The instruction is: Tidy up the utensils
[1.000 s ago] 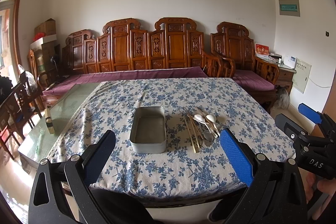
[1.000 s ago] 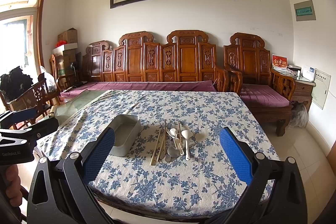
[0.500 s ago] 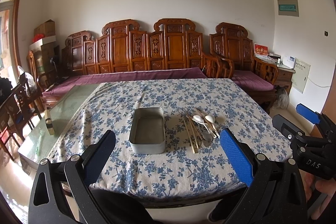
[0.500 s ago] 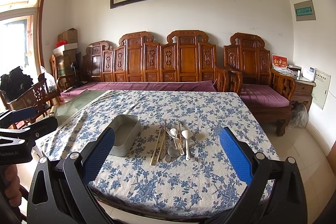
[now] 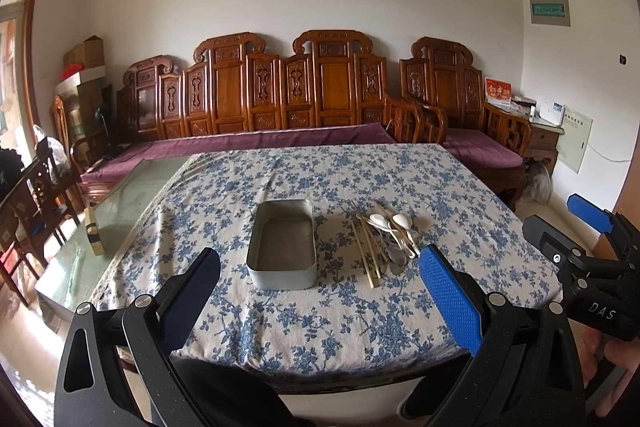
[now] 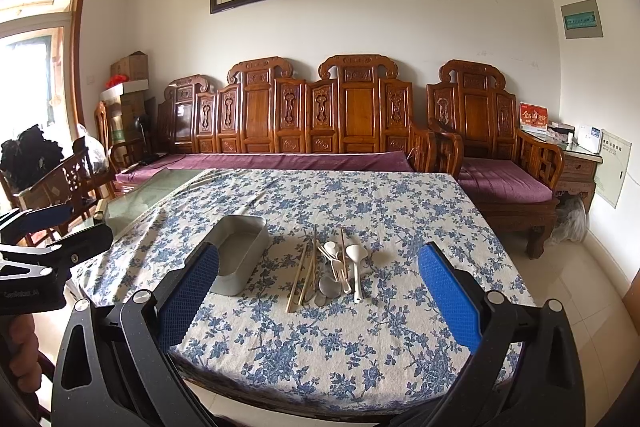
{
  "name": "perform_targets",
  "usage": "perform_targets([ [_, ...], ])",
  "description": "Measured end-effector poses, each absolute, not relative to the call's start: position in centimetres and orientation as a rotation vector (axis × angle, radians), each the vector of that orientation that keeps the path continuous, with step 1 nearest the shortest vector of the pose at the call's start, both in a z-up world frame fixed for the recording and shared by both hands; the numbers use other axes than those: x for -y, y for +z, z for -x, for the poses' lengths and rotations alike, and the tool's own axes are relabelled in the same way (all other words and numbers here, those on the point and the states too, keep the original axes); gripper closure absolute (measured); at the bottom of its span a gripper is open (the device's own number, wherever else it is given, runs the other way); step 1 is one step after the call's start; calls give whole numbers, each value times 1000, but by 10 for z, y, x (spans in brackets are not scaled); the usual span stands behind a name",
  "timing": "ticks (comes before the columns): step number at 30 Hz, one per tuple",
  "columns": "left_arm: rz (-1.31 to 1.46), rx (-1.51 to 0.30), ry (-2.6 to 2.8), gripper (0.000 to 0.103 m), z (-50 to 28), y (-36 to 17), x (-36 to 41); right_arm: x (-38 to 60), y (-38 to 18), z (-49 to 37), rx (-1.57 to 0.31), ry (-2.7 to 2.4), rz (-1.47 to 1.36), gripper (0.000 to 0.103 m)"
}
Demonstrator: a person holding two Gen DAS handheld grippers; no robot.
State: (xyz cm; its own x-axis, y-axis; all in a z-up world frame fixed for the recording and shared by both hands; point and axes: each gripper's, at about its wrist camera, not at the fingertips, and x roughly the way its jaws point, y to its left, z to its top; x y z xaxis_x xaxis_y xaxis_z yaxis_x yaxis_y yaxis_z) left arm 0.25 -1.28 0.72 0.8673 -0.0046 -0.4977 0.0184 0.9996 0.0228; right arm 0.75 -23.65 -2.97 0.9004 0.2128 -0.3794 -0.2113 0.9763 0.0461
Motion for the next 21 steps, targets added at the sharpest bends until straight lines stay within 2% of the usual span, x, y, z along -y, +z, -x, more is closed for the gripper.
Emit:
perform_targets([
  [13, -54, -630, -49, 7, -47, -36, 11, 244, -61, -53, -457, 266, 12, 3],
  [21, -61, -715, -113, 7, -93, -68, 12, 246, -91, -110, -550, 305, 32, 22],
])
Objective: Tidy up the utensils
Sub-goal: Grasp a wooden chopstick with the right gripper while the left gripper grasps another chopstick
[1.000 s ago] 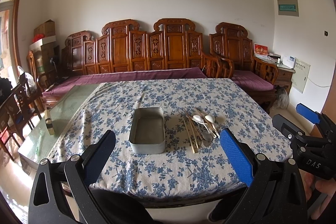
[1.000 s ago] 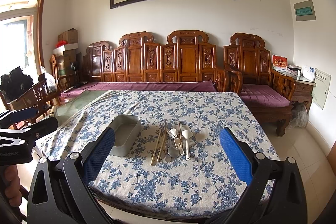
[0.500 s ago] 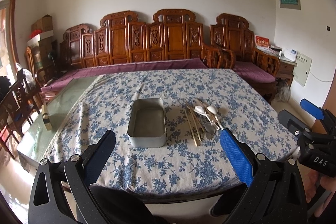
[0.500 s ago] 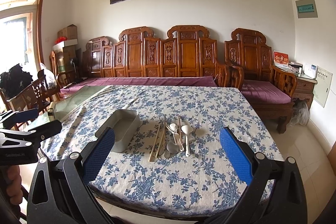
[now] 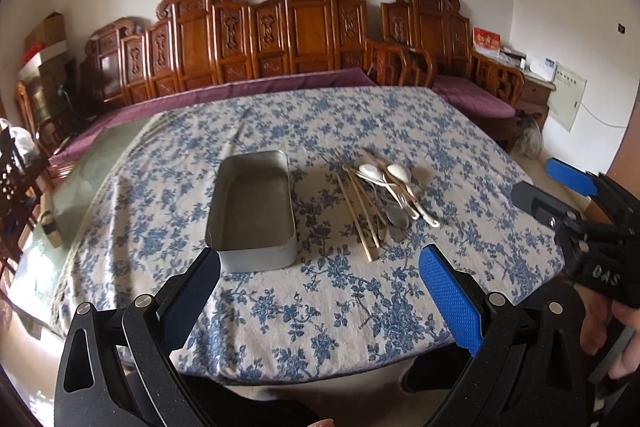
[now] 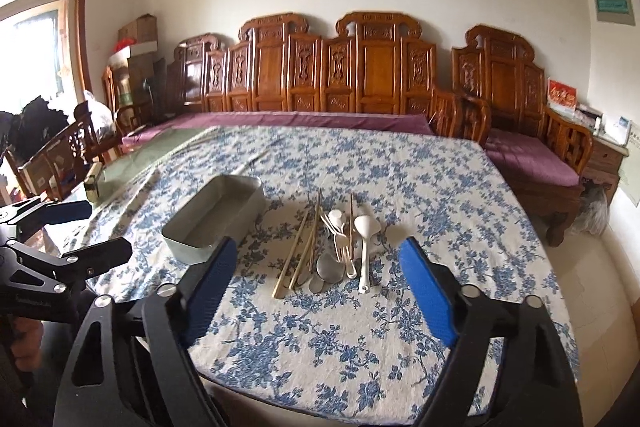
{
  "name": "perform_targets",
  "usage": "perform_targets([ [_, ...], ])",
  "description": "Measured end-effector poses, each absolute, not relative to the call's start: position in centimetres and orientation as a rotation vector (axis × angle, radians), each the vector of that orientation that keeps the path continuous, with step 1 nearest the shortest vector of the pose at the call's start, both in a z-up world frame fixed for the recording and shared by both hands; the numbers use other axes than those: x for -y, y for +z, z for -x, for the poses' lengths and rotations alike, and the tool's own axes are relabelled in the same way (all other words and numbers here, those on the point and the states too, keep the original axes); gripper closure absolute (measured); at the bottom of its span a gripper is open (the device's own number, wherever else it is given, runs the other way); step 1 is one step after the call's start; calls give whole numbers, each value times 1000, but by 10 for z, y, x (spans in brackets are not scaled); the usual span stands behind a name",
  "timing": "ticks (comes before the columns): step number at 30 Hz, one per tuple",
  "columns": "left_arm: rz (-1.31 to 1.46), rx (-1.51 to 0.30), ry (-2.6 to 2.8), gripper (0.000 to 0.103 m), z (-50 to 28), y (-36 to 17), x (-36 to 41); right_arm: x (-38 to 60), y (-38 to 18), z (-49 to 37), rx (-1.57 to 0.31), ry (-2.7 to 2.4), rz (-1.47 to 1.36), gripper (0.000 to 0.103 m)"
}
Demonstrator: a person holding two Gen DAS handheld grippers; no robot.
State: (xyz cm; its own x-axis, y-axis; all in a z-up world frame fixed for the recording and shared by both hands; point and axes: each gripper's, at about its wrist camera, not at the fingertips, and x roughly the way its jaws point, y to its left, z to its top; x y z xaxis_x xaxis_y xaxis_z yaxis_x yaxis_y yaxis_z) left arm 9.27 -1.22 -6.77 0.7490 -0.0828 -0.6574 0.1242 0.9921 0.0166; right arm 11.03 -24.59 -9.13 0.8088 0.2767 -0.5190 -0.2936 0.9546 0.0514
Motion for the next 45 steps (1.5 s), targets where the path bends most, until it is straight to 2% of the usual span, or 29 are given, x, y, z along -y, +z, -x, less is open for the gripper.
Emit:
perform_targets([
  [6, -49, -759, -167, 7, -129, -87, 18, 251, -119, -157, -631, 324, 40, 45],
  [8, -52, -763, -178, 7, -138, -92, 21, 253, -130, -172, -657, 325, 40, 57],
  [12, -51, -792, -188, 7, -157, -106, 25, 257, -155, -208, -714, 335, 9, 67],
  [16, -49, -830, -186, 7, -170, -122, 26, 260, -178, -246, -764, 358, -21, 71],
  [22, -71, -865, -190, 7, -189, -136, 33, 256, -209, -295, -828, 381, -34, 72],
  [30, -65, -901, -194, 7, -213, -154, 43, 250, -239, -304, -903, 435, -51, 72],
  [33, -48, -913, -204, 7, -217, -160, 46, 249, -244, -305, -919, 449, -49, 77],
  [38, -47, -934, -227, 16, -221, -170, 55, 249, -244, -305, -918, 462, -42, 94],
  [45, -46, -971, -246, 34, -226, -184, 62, 257, -237, -298, -890, 442, -31, 96],
])
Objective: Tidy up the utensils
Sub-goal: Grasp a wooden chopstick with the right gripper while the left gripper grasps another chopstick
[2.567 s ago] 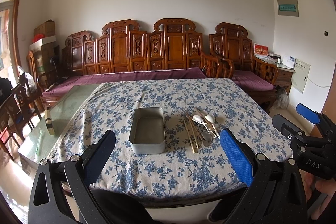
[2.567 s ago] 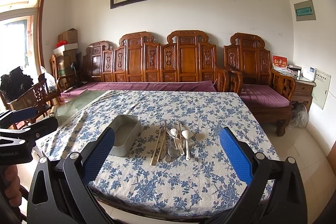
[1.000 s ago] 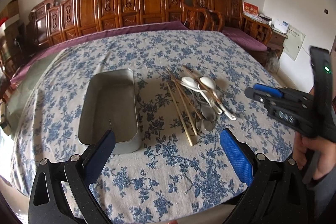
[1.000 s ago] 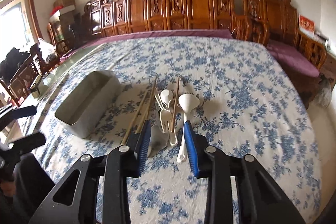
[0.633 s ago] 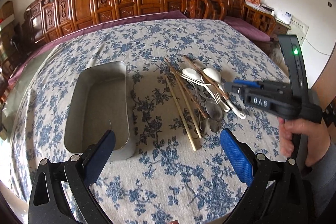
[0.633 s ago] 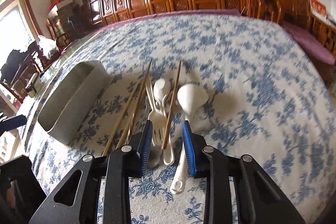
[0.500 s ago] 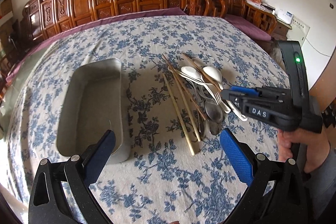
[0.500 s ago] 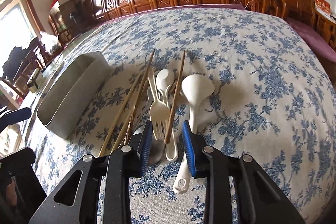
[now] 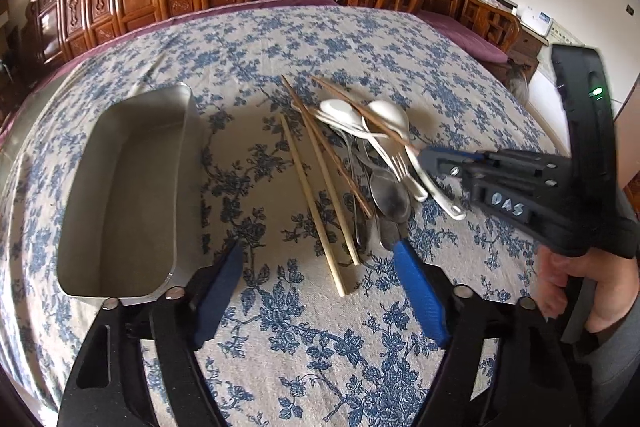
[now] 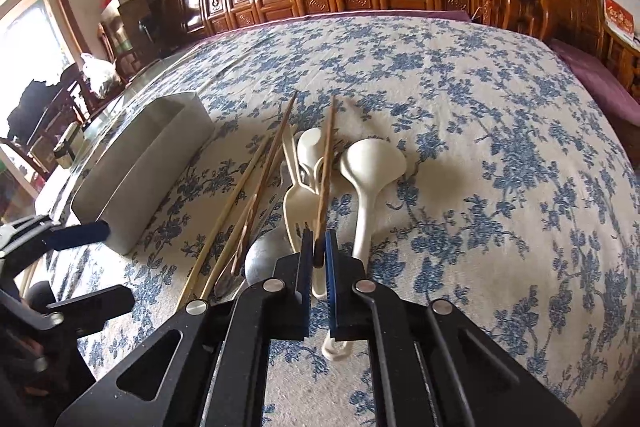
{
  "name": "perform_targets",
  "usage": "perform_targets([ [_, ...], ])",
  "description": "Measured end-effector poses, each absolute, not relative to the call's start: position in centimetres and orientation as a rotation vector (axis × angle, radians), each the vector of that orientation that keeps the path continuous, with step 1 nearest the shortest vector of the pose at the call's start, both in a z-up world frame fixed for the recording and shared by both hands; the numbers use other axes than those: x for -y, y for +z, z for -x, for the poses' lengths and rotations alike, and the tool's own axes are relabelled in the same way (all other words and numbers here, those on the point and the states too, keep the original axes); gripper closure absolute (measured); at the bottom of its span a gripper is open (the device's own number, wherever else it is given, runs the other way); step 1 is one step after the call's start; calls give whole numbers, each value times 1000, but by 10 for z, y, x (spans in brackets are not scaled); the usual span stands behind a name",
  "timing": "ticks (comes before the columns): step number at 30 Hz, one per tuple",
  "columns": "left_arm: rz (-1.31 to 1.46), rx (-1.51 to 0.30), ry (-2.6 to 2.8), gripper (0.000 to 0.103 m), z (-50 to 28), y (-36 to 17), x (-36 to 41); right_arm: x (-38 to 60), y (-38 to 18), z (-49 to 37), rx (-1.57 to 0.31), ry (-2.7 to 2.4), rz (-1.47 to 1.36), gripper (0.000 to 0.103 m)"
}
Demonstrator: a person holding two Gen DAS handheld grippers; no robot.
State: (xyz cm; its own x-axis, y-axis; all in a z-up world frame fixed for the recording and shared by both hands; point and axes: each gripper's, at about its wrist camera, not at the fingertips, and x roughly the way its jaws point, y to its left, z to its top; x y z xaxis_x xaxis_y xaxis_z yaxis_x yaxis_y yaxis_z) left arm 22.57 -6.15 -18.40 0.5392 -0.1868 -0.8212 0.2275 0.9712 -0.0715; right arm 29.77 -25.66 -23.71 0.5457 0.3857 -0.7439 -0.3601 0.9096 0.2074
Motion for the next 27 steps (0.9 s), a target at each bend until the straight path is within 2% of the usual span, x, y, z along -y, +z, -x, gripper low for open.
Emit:
perform_targets([
  [7, -50, -1023, -255, 52, -235, -206, 67, 269, -226, -289, -834, 406, -31, 97],
  [11, -44, -1058, -252, 72, -240, -219, 67, 272, -222, -286, -809, 392, -21, 97],
  [19, -71, -1072, -232, 77, -248, -231, 71, 270, -217, -283, -785, 379, 2, 97],
  [23, -75, -1086, -211, 97, -254, -231, 70, 270, -218, -281, -785, 370, 11, 97],
  [27, -61, -1092, -223, 98, -252, -231, 64, 268, -214, -276, -775, 361, 24, 97],
])
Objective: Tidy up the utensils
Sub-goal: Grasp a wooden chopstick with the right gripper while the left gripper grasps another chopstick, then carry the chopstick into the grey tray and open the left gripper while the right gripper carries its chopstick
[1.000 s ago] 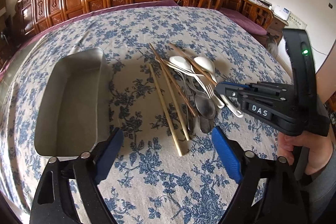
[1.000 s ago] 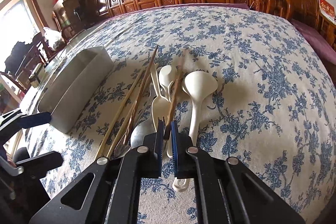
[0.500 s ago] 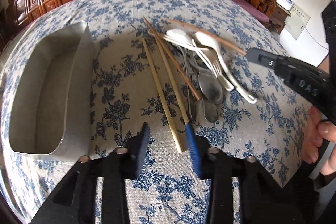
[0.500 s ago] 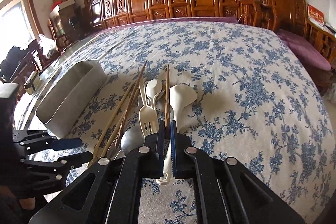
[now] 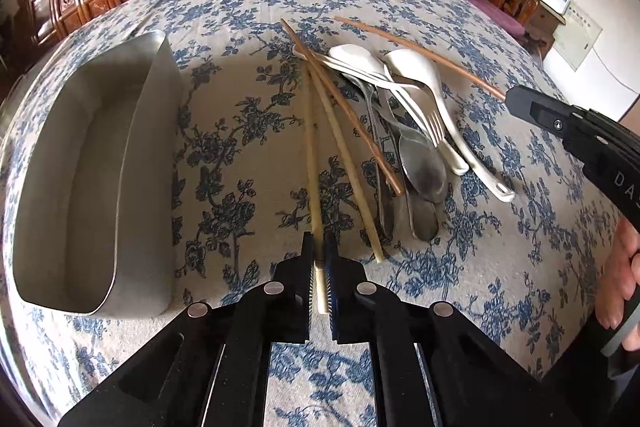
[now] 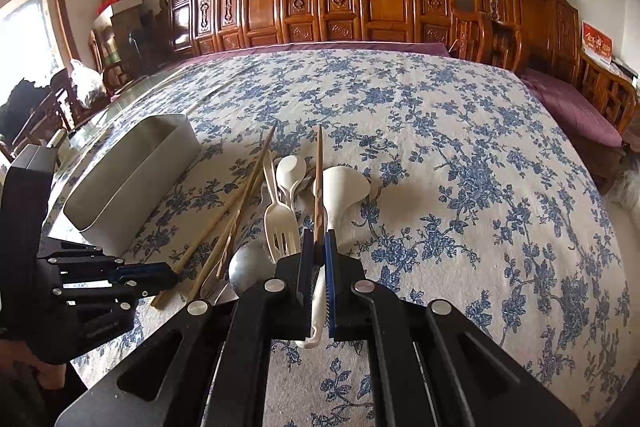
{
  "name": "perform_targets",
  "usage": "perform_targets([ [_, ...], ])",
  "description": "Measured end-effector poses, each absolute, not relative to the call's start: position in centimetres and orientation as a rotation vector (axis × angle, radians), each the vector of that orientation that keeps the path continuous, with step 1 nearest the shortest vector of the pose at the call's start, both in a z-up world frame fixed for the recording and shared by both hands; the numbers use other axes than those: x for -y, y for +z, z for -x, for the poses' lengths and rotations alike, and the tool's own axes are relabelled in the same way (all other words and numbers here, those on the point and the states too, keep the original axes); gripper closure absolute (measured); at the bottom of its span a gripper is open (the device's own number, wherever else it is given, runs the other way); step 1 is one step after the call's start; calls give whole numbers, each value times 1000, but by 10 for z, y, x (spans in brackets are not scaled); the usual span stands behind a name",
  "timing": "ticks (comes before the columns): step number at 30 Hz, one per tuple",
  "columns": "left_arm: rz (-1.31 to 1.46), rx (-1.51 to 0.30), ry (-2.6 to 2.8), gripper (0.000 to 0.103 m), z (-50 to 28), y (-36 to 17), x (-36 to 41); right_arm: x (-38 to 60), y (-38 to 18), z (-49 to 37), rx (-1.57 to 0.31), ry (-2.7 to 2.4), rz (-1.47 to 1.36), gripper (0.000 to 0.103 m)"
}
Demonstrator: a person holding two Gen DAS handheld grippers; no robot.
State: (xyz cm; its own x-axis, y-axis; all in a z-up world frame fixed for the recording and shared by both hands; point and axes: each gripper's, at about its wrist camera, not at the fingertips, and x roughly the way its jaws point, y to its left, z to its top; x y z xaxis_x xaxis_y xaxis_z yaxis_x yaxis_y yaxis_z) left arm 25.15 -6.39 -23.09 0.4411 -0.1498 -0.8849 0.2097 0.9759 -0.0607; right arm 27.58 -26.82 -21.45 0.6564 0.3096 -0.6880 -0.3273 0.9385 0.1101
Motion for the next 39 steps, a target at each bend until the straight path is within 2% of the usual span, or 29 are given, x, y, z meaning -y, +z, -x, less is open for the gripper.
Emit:
perform_targets([
  [25, -39, -891, -203, 99, -209, -130, -2, 224, -164, -224, -690, 367, 84, 97],
  [32, -29, -910, -157, 99, -220, -131, -42, 197, -151, -220, -674, 407, 116, 97],
  [39, -36, -993, -151, 99, -243, -154, -68, 165, -145, -217, -677, 444, 159, 97],
])
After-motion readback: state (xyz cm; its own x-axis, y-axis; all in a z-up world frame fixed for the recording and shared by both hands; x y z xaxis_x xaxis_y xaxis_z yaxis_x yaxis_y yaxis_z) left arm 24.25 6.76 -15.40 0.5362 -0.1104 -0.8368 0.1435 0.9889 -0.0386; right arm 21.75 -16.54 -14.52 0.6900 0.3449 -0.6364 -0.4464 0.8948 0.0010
